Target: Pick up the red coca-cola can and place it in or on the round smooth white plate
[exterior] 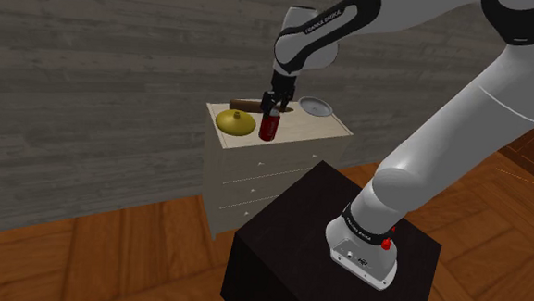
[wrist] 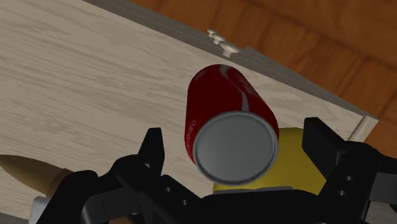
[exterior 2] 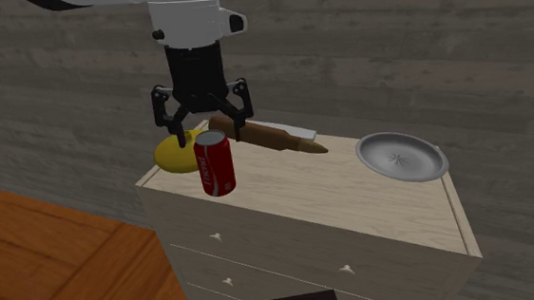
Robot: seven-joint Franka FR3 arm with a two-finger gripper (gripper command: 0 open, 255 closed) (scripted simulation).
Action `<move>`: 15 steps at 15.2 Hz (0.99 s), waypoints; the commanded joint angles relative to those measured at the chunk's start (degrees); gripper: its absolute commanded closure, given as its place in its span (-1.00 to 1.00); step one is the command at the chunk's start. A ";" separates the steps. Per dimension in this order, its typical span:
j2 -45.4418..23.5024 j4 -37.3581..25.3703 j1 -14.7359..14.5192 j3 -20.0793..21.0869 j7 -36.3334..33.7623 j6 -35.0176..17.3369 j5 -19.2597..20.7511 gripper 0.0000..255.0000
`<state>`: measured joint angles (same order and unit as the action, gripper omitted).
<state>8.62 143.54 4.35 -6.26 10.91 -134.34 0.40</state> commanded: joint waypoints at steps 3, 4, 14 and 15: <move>-2.31 1.04 -0.12 -0.01 0.17 -3.43 -0.34 -1.00; -2.66 1.18 -0.13 -0.02 0.21 -3.93 -0.40 -1.00; -2.66 1.18 -0.12 -0.02 0.21 -3.91 -0.40 1.00; -2.66 1.18 -0.12 -0.02 0.21 -3.91 -0.40 1.00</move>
<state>6.01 144.66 4.24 -6.30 11.12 -138.26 0.01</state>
